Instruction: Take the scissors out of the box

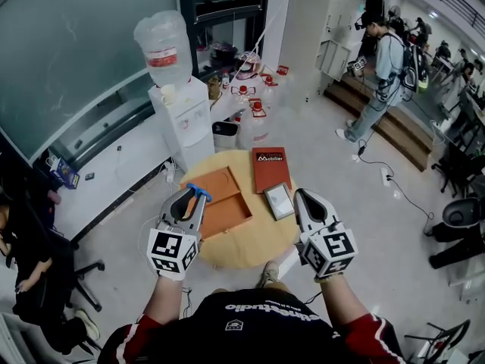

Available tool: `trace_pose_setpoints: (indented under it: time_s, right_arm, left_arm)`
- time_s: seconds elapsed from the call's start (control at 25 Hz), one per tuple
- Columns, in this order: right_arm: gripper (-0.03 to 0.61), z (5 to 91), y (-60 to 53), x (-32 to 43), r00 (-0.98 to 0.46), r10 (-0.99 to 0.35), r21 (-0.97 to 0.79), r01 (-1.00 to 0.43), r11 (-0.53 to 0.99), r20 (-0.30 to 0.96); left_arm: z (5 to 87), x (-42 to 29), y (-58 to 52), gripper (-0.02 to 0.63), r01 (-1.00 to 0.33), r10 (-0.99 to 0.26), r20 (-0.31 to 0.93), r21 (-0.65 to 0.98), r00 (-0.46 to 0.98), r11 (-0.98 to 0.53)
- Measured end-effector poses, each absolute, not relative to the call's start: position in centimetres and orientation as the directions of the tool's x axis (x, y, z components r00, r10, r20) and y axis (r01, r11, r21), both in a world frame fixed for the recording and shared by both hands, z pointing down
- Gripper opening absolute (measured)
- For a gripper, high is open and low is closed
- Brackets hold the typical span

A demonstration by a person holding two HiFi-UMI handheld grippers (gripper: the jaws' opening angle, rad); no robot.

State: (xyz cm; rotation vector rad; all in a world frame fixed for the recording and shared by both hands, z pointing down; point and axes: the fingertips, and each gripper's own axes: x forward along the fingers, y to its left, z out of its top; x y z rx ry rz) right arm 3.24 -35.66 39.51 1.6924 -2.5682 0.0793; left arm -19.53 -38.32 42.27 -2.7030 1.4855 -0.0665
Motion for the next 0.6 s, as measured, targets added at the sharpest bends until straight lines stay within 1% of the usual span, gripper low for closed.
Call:
trace_pose_setpoints:
  time_s: [0.6]
  right_arm:
    - [0.026, 39.36, -35.31, 3.03, -0.39, -0.917, -0.007, -0.92, 0.391, 0.082]
  left_arm:
    - [42.59, -19.9, -37.99, 0.087, -0.842, -0.845, 0.017, -0.068, 0.535, -0.535]
